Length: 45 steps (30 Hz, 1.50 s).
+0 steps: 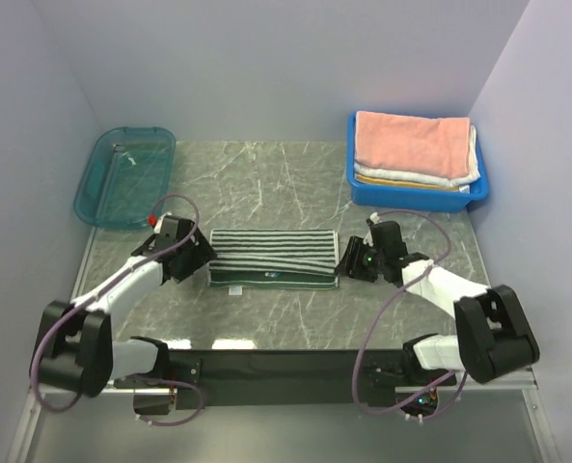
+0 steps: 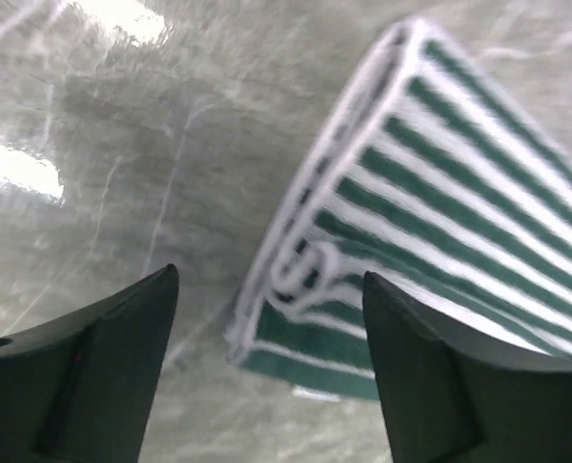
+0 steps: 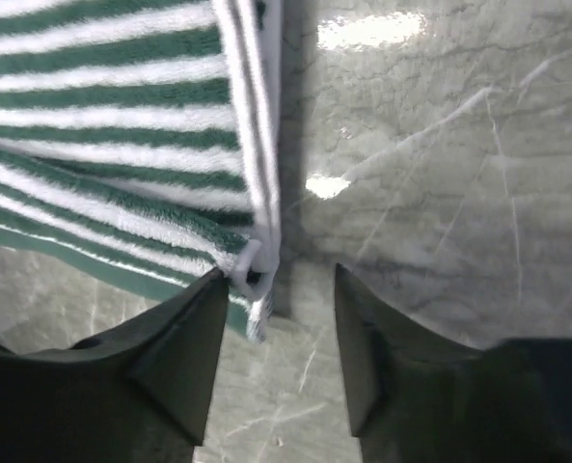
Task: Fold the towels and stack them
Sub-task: Fold the towel
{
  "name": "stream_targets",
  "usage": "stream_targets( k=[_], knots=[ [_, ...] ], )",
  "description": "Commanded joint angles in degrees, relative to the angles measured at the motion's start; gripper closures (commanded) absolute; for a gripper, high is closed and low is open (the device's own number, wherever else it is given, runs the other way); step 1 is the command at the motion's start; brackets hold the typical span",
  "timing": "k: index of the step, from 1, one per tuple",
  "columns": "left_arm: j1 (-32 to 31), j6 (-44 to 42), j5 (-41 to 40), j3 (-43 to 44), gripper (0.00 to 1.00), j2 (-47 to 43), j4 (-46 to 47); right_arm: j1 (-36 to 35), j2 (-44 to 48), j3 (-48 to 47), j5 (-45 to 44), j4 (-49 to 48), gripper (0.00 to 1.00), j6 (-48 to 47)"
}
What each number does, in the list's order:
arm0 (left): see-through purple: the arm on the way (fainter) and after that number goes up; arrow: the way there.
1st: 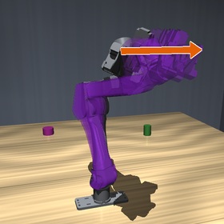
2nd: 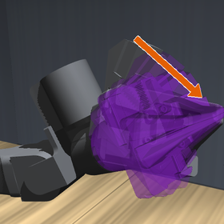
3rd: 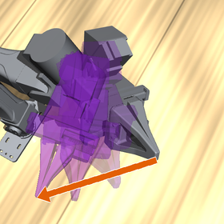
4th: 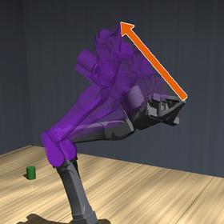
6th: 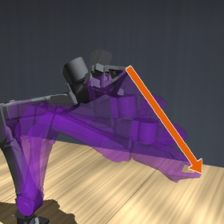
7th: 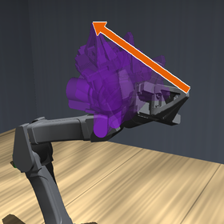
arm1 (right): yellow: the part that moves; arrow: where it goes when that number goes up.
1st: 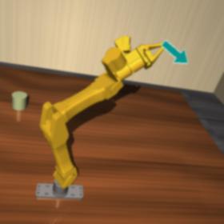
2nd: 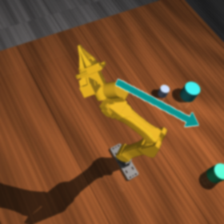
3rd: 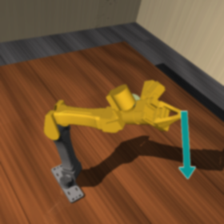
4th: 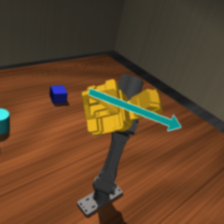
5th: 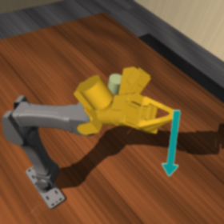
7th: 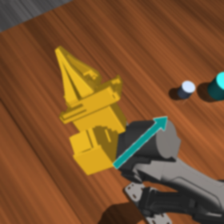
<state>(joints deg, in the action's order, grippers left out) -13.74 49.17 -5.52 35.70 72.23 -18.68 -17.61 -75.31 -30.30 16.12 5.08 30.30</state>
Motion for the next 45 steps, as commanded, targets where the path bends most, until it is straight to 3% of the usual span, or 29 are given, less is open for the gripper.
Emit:
stream_targets(
  k=[1, 5, 7, 11, 16, 21, 26, 30, 36, 45],
  knots=[
    [-1.3, 1.0, -3.5, 1.9, 0.16, -7.3, -3.5, -2.0, 8.1, -2.4, -3.4, 3.3, 0.43, -2.3],
    [-4.5, 1.5, -6.2, 5.2, 0.18, -12.5, -5.8, -4.9, 12.3, -7.0, -6.1, 6.8, 0.43, -3.5],
    [-5.8, 2.2, -5.6, 8.0, 0.25, -11.9, -5.7, -6.9, 11.2, -10.1, -6.6, 6.8, 0.44, -3.2],
    [-10.2, 2.5, -4.9, 12.8, 0.32, -4.0, -3.7, -9.3, 5.3, -13.5, -7.4, 3.4, 0.55, -1.2],
    [-12.9, 0.9, -5.6, 19.1, 0.39, 7.6, -1.9, -11.5, -4.5, -14.7, -8.1, -1.3, 0.57, 1.2],
    [-15.2, 0.8, -5.7, 21.0, 0.44, 16.8, -1.7, -13.6, -10.5, -13.3, -7.7, -3.2, 0.66, 0.2],
    [-19.3, 1.5, -7.3, 17.6, 0.47, 14.2, -4.0, -16.3, -7.8, -10.2, -7.8, -0.1, 0.67, -2.2],
    [-21.9, 4.9, -9.4, 9.8, 0.46, 7.7, -4.5, -17.5, -2.0, -5.5, -7.5, 0.5, 0.67, -2.7],
    [-23.3, 10.5, -10.6, -1.3, 0.45, 2.9, -1.5, -17.7, -0.7, -0.2, -5.0, -4.1, 0.66, 0.5],
    [-23.3, 17.4, -17.6, -4.9, 0.50, 1.5, -4.5, -15.9, 0.5, 6.6, -6.5, -10.8, 0.66, 7.2]
  ],
)
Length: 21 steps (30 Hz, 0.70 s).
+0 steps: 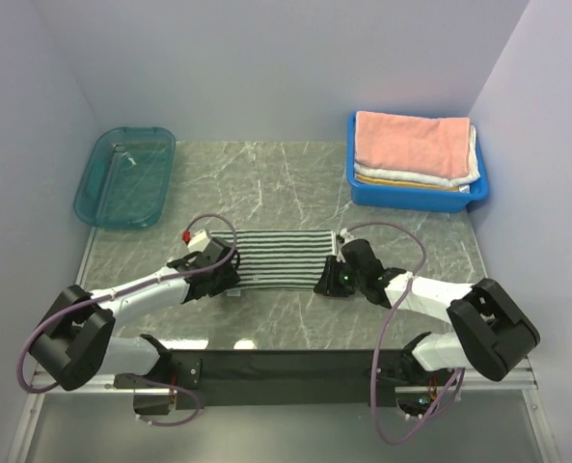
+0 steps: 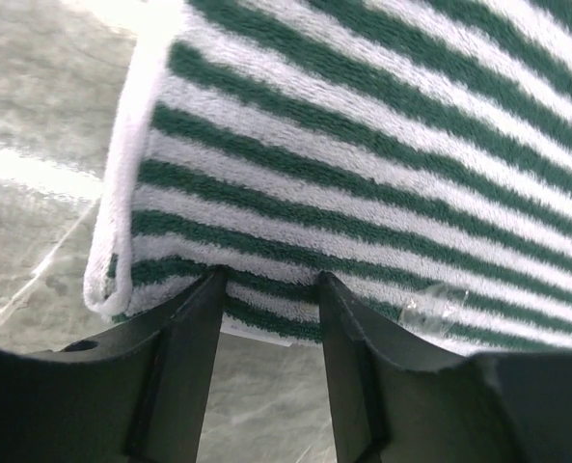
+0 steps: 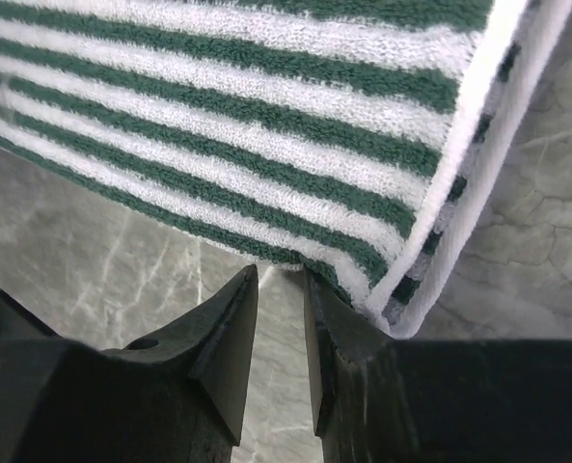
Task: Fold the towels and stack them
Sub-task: Fold the towel
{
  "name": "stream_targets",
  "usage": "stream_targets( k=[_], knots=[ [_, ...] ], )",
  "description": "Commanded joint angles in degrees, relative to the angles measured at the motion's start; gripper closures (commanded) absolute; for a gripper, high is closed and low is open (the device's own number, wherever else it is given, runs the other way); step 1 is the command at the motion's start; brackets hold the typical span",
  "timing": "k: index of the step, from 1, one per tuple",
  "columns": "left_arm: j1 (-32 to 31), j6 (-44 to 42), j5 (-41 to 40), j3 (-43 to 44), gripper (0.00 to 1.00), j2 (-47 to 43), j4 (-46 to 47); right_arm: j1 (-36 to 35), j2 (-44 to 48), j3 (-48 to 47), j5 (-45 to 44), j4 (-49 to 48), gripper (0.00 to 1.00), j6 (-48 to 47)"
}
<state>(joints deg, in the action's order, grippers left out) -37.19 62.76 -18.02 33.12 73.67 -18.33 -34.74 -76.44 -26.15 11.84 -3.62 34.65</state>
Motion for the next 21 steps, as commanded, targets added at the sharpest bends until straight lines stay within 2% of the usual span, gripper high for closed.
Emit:
stream_targets(
  k=[1, 7, 13, 17, 21],
  knots=[
    [0.3, 4.4, -5.8, -2.4, 0.50, -0.2, -5.4, 2.0, 2.3, 3.1, -2.3, -2.2, 0.66, 3.2],
    [1.1, 5.7, -4.4, -3.6, 0.48, -4.5, -6.0, 9.8, 9.3, 6.6, 0.3, -2.5, 0.66, 2.5],
    [1.0, 3.1, -1.0, 0.6, 0.31, -9.5, -6.9, 10.0, 14.1, 2.4, 4.1, -0.2, 0.65, 1.2],
    [1.1, 2.0, -2.6, 4.9, 0.30, -12.5, -10.0, 10.0, 16.1, 0.1, 7.1, -1.4, 0.65, 1.6],
    [2.3, 0.7, -5.3, 6.6, 0.34, -12.6, -11.4, 9.6, 14.0, -0.2, 10.7, -4.8, 0.65, 3.2]
  ],
)
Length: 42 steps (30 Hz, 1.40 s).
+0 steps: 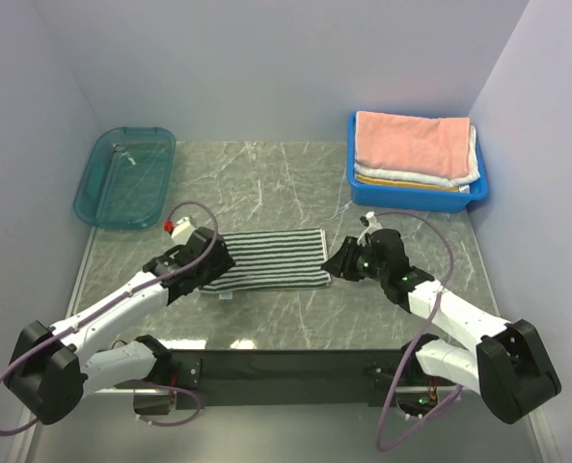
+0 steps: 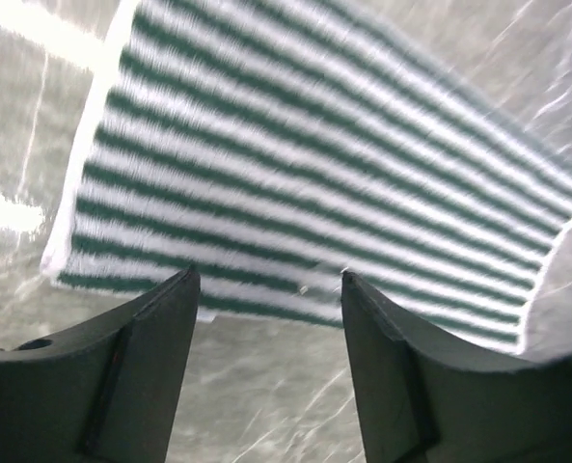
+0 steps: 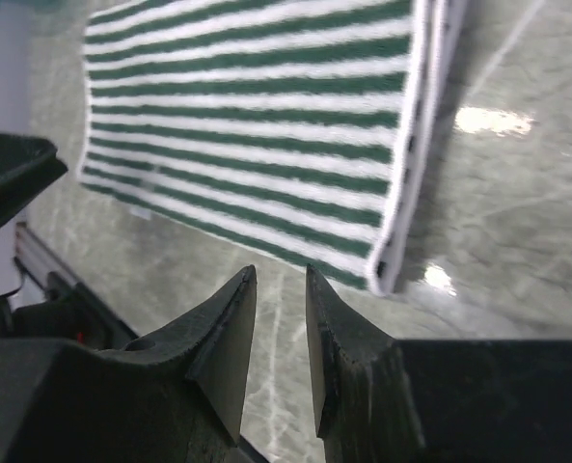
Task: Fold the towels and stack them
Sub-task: Neatly place the folded towel into the bin
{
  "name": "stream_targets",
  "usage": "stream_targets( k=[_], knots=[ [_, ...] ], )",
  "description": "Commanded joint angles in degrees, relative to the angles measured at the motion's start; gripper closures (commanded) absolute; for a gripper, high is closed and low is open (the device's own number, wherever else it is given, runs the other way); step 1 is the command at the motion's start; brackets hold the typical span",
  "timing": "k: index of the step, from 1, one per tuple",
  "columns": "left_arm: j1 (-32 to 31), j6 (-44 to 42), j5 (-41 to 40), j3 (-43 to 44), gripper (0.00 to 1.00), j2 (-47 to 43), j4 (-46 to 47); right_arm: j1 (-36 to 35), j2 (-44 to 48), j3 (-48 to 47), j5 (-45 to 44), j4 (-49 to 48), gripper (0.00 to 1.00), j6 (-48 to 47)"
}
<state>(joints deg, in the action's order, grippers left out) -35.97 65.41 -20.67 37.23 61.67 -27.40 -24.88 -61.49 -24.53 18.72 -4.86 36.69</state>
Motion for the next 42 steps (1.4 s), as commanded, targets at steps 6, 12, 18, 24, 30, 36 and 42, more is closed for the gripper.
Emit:
stream_targets(
  k=[6, 12, 18, 24, 30, 36, 42],
  knots=[
    [9.3, -3.8, 1.1, -2.9, 0.41, 3.1, 4.1, -0.1, -9.8, 0.4, 4.4, -10.2, 0.65, 4.0],
    [12.9, -2.3, 1.9, -9.3, 0.46, 5.0, 7.4, 1.7, -15.9, 4.2, 3.2, -14.5, 0.66, 6.1],
    [14.7, -2.9, 2.1, -9.9, 0.44, 5.0, 7.0, 1.9, -10.5, 2.6, 0.7, -8.7, 0.66, 2.4],
    [14.7, -5.4, -0.9, -3.1, 0.37, 1.6, -0.5, 1.8, -7.6, -5.6, 1.1, -3.8, 0.66, -1.0],
    [14.3, -11.1, 0.1, 4.3, 0.20, -2.3, -3.6, 1.8, -16.4, -16.3, 1.1, -4.6, 0.66, -1.7],
    [10.7, -15.2, 1.8, 6.8, 0.00, -1.6, -1.7, 2.0, -29.2, -22.4, -1.7, -9.4, 0.65, -0.2],
    [2.5, -18.7, 2.0, 10.6, 0.01, 3.6, 0.4, 3.9, -38.7, -23.0, -2.5, -12.9, 0.64, 1.8]
  ],
)
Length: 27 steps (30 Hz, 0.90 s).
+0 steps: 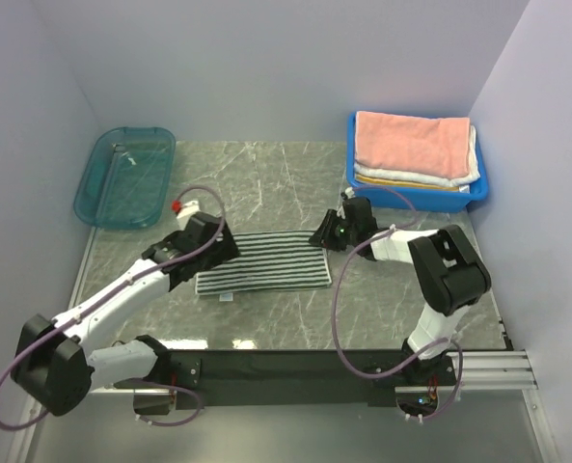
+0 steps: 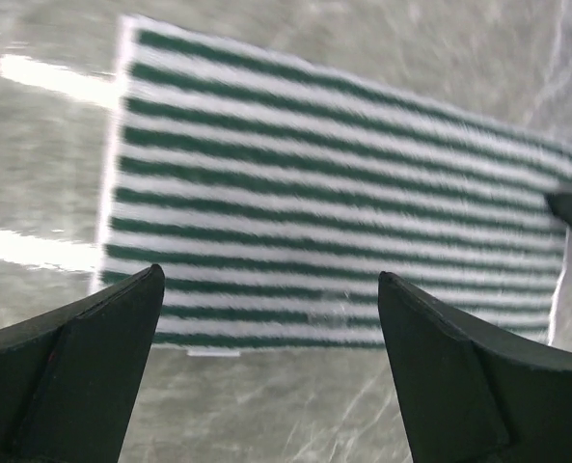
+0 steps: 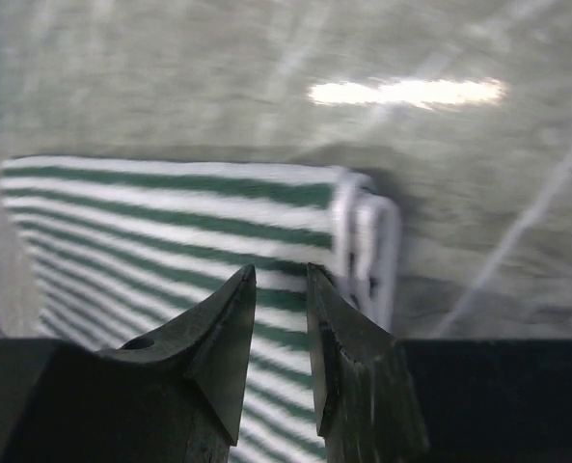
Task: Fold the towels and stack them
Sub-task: Neatly place the folded towel into the bin
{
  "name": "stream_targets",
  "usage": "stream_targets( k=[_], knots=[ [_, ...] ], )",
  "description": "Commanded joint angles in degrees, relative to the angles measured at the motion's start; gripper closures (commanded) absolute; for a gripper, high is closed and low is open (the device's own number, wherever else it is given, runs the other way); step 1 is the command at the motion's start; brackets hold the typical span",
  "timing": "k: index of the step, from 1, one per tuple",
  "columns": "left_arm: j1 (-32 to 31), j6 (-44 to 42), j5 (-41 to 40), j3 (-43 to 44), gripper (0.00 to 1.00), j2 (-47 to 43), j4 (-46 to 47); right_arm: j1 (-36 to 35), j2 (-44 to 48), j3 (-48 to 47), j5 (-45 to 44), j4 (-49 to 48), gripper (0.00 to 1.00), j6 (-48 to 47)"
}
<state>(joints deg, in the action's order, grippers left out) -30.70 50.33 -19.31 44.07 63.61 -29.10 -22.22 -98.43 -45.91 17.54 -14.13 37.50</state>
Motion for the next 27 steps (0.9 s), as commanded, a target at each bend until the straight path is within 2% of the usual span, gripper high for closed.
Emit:
stream_targets(
  k=[1, 6, 7, 11, 12, 17, 22, 27],
  knots=[
    [-4.4, -4.0, 1.4, 4.2, 0.02, 3.3, 2.5, 1.3, -1.8, -1.6, -1.7, -3.6, 0.64, 0.8],
    [-11.2, -7.3, 1.9, 9.0, 0.01, 8.8, 6.1, 1.2, 4.6, -1.1, -4.1, 0.8, 0.61, -2.3],
    [-14.4, -7.7, 0.7, 11.5, 0.01, 11.4, 6.2, 1.3, 8.0, -1.2, -5.2, 2.1, 0.59, -3.0],
    [-21.7, -10.0, -2.7, 20.6, 0.01, 20.7, 3.9, 2.3, 15.5, -2.8, -13.4, 13.6, 0.36, -6.0],
    [-23.2, -10.1, -3.8, 22.9, 0.01, 25.0, 1.9, 2.6, 18.0, -2.8, -16.5, 15.6, 0.26, -5.8],
    [-29.9, -9.0, -7.8, 37.5, 0.01, 37.4, -3.1, 5.3, 25.5, -0.9, -26.5, 27.0, 0.02, -4.1],
    [-32.2, -5.7, -8.5, 46.4, 0.02, 47.6, -5.6, 11.1, 33.4, 6.4, -27.0, 27.4, 0.02, -2.5],
    [-32.6, -4.0, -10.2, 52.7, 0.06, 56.5, -8.7, 14.9, 35.9, 12.0, -23.2, 23.5, 0.03, -1.3]
  ],
)
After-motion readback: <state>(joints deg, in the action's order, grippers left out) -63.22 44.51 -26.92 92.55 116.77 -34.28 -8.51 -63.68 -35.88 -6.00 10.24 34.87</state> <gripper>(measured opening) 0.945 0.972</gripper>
